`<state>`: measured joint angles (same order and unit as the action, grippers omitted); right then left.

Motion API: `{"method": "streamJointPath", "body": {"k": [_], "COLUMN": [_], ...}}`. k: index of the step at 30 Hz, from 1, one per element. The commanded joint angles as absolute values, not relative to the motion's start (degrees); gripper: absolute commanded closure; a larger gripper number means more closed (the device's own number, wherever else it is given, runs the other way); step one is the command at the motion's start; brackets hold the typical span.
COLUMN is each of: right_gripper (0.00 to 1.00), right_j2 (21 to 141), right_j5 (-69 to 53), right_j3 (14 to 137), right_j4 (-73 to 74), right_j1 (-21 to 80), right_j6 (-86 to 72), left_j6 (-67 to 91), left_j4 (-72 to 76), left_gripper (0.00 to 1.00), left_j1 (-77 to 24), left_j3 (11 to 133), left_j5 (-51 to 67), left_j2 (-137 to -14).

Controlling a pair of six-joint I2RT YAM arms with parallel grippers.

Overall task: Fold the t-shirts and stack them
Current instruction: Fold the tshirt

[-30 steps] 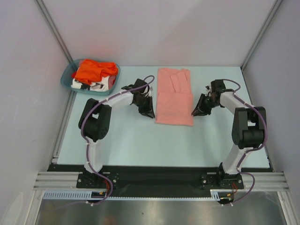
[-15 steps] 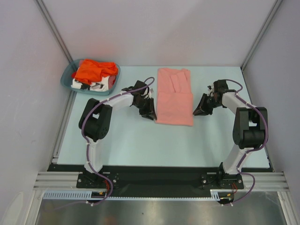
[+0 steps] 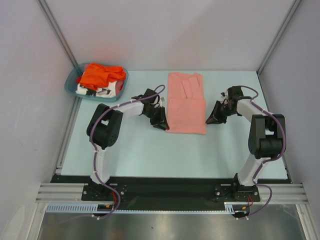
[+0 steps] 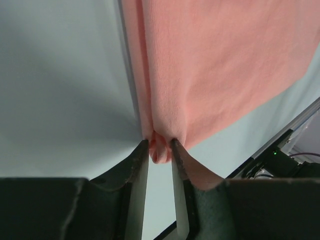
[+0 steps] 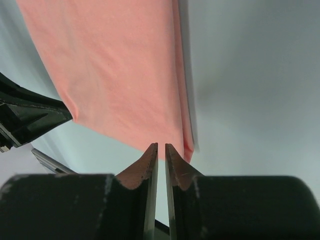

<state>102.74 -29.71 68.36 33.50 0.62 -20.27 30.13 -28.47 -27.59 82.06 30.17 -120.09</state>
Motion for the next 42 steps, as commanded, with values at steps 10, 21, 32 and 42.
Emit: {"method": "streamJointPath", "body": {"k": [10, 21, 32, 42], "right_gripper": [0.84, 0.80, 0.57, 0.48], "right_j2": [102.66, 106.96, 116.89, 123.57], "right_j5": [-31.20, -29.44, -31.38, -30.06], "right_j3": [66.53, 72.32, 85.33, 96.06], "right_j4": [31.03, 27.52, 26.01, 29.88], "right_j1": [0.44, 0.44, 0.44, 0.44], "right_j6": [-19.68, -23.99, -25.23, -22.94], "left_j6": [32.87, 40.61, 35.34, 29.00], "left_j4": [-25.93, -16.08, -22.06, -24.45], "left_gripper": [1.00, 0.99, 0.72, 0.38], "left_j1": [-27.42, -28.65, -29.09, -24.53], "left_j3": [78.14, 65.83, 68.37, 86.56], "left_j5": [27.69, 27.07, 22.77, 20.38], "left_j2": [-116.99, -110.74, -108.02, -114.07]}}
